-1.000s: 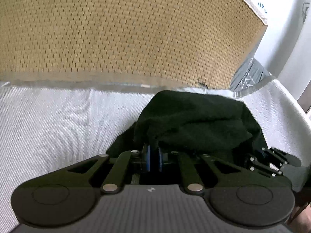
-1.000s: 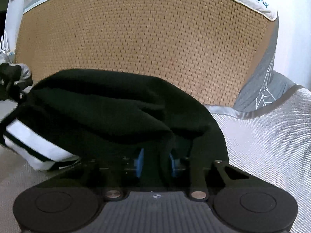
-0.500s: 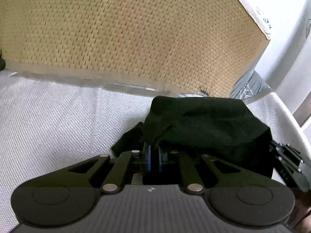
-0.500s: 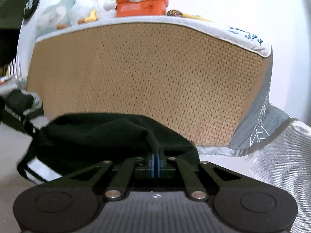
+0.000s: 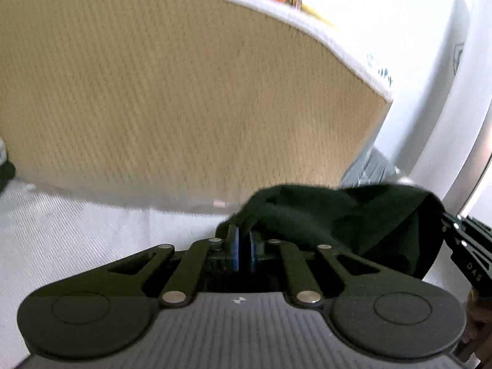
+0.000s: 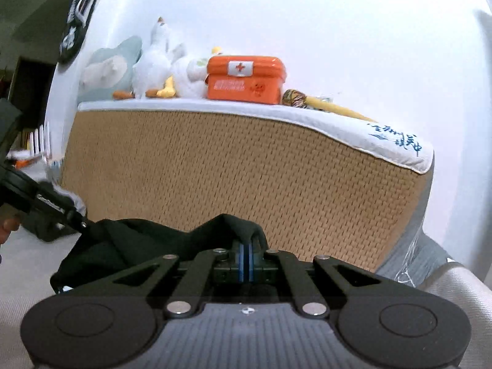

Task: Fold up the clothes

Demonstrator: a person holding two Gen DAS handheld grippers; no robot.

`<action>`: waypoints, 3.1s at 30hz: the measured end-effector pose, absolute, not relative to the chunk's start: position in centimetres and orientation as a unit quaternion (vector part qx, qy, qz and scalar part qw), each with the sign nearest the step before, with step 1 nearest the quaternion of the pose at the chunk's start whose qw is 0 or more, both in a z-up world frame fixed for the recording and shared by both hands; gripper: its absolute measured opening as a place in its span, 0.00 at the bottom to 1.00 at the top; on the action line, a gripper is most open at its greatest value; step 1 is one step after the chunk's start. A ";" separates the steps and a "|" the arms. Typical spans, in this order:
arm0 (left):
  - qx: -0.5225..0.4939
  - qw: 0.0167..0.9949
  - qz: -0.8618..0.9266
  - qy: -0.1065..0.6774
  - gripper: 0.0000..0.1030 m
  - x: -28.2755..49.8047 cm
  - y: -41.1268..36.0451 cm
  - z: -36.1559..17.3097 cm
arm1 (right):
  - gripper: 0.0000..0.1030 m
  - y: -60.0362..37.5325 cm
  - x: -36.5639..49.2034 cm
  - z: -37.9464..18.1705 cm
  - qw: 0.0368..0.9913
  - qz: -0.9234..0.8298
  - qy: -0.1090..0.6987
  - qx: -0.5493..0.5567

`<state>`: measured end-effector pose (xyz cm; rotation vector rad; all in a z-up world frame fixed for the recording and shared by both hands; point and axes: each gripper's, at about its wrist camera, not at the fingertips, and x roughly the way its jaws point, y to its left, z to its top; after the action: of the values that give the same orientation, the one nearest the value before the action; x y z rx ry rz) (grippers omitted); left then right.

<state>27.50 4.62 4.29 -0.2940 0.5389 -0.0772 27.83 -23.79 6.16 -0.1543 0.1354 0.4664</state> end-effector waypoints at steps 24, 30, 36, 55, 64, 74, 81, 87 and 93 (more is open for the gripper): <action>-0.159 0.919 -0.069 0.355 0.19 26.4 6.4 0.1 | 0.03 -19.1 21.2 4.5 0.921 0.348 0.126 -0.125; -0.144 0.918 -0.085 0.359 0.28 24.7 7.4 1.0 | 0.03 -15.0 18.7 2.1 0.895 0.403 0.154 -0.108; -0.123 0.908 -0.107 0.385 0.36 24.2 7.0 0.6 | 0.03 -11.2 16.4 -1.0 0.862 0.453 0.189 -0.130; -0.089 0.878 -0.155 0.443 0.57 25.2 3.4 -2.3 | 0.03 -11.0 14.9 -2.0 0.848 0.467 0.194 -0.160; -0.087 0.884 -0.171 0.425 0.10 25.1 3.3 -1.5 | 0.03 -13.4 16.6 -0.9 0.867 0.444 0.168 -0.155; -0.087 0.900 -0.161 0.395 0.54 24.1 3.5 -0.5 | 0.03 -18.8 22.2 1.3 0.913 0.361 0.145 -0.122; -0.082 0.901 -0.159 0.396 0.55 24.5 3.7 -0.4 | 0.03 -22.4 26.6 2.5 0.940 0.292 0.133 -0.117; -0.080 0.885 -0.155 0.431 0.55 24.4 4.2 -2.7 | 0.03 -27.2 28.8 3.0 0.961 0.228 0.137 -0.072; -0.081 0.873 -0.151 0.456 0.55 24.7 3.9 -4.7 | 0.03 -29.5 30.3 2.8 0.970 0.188 0.146 -0.057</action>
<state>24.67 3.87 -4.73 -0.1699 0.9530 -0.3159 30.32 -29.54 2.80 -0.1144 0.2951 0.3798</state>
